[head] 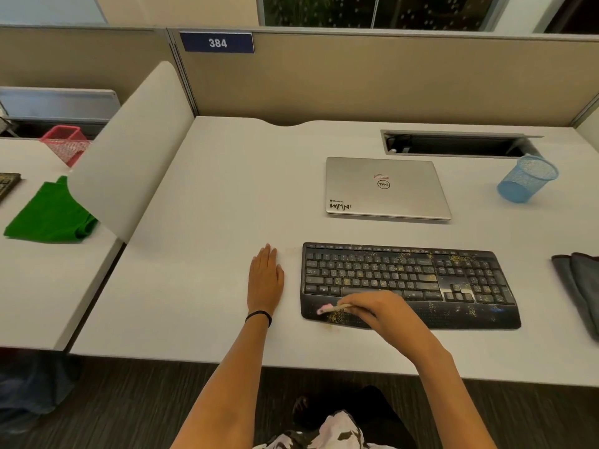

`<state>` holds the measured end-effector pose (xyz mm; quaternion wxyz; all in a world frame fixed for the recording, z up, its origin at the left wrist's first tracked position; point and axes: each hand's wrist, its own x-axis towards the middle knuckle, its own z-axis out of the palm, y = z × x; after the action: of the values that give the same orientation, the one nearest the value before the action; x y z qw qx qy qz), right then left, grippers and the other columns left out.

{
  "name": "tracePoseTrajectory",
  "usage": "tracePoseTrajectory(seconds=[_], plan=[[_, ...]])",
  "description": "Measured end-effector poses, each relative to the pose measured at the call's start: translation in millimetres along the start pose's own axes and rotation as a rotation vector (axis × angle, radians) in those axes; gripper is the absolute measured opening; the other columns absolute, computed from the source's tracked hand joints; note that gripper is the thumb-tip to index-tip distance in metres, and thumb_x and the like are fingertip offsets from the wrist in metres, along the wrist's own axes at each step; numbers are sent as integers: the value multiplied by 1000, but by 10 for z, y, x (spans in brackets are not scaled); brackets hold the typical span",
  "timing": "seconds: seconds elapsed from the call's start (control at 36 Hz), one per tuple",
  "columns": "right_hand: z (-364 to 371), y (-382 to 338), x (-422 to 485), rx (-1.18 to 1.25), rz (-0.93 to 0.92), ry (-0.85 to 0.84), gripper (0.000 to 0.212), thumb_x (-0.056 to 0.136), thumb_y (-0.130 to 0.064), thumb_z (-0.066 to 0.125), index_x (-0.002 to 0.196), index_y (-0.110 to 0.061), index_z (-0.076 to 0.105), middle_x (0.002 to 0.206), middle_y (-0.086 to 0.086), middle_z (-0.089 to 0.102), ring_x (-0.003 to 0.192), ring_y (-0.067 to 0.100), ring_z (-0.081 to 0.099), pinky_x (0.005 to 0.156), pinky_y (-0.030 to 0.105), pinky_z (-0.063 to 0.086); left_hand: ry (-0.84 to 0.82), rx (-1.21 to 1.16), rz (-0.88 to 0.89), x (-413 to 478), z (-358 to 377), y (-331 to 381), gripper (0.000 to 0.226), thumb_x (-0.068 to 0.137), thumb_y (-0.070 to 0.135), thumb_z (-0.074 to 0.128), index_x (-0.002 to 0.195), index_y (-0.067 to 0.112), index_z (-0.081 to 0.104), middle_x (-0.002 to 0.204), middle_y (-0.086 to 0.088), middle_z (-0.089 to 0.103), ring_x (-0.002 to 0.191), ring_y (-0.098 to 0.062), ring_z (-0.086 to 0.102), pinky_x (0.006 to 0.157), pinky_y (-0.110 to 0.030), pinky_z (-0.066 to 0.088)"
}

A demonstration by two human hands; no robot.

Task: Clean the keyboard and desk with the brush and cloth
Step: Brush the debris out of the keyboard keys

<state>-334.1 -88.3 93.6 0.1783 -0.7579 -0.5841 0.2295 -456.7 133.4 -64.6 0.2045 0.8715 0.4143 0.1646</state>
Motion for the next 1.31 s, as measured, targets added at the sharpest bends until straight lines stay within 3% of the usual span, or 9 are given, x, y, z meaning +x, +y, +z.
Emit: tracePoseTrajectory(seconds=[0.08, 0.22, 0.44, 0.64, 0.89, 1.0, 1.11, 1.19, 1.31], plan=[[-59, 4, -20, -13, 9, -38, 25, 93, -20, 52, 114, -27, 65, 89, -19, 62, 64, -13, 49, 59, 7, 32, 2, -4, -3, 1, 1, 0, 45, 98, 15, 38, 142, 6, 38, 152, -9, 31, 141, -22, 25, 117, -30, 11], [-95, 48, -41, 8, 44, 46, 26, 93, -20, 53, 115, -27, 64, 93, -10, 70, 68, -3, 54, 67, 12, 42, 3, -16, -8, -3, 2, 6, 45, 98, 15, 38, 143, 6, 36, 152, -9, 30, 142, -21, 24, 117, -29, 9], [-26, 58, -76, 112, 39, 47, 24, 90, -16, 58, 108, -28, 67, 88, -12, 70, 61, -3, 53, 61, 11, 40, 2, -18, -12, -9, 0, 7, 46, 98, 15, 38, 143, 6, 36, 152, -9, 30, 142, -21, 24, 117, -29, 10], [-54, 22, -83, 100, 65, -22, 23, 91, -17, 56, 109, -26, 67, 87, -19, 63, 74, -13, 52, 61, 8, 38, 20, -17, 5, -12, -15, 21, 43, 97, 12, 40, 140, 5, 40, 152, -11, 29, 143, -24, 22, 117, -31, 11], [-54, 40, -77, 72, 67, -8, 23, 91, -19, 56, 110, -27, 67, 90, -15, 66, 73, -13, 52, 62, 7, 37, -14, -24, 50, -13, -16, 23, 44, 99, 16, 38, 142, 8, 37, 154, -7, 27, 144, -21, 19, 116, -27, 9], [-45, 79, -81, 82, 70, 45, 23, 91, -20, 56, 110, -30, 66, 89, -12, 69, 63, -5, 53, 61, 10, 38, -34, -14, 52, -10, -7, 11, 45, 98, 15, 39, 142, 7, 37, 152, -9, 30, 142, -22, 23, 117, -29, 10], [-63, 86, -95, 77, 98, -52, 23, 91, -21, 56, 109, -31, 67, 86, -16, 67, 62, 1, 53, 58, 12, 39, -33, -9, 57, 0, -3, 11, 45, 98, 15, 39, 142, 6, 38, 151, -10, 31, 142, -23, 24, 117, -29, 11], [-67, 61, -107, 79, 93, -50, 24, 91, -20, 56, 111, -29, 66, 83, -24, 60, 68, -8, 53, 60, 8, 37, -27, -9, 54, -9, -2, 8, 44, 98, 15, 39, 142, 7, 38, 151, -9, 32, 142, -22, 25, 116, -29, 11], [-47, 57, -98, 81, 69, 18, 27, 90, -17, 57, 114, -28, 65, 98, -15, 68, 68, -15, 49, 67, 5, 37, -26, -7, 53, -15, -1, 6, 44, 99, 16, 39, 142, 7, 37, 152, -9, 31, 142, -22, 24, 116, -27, 9]])
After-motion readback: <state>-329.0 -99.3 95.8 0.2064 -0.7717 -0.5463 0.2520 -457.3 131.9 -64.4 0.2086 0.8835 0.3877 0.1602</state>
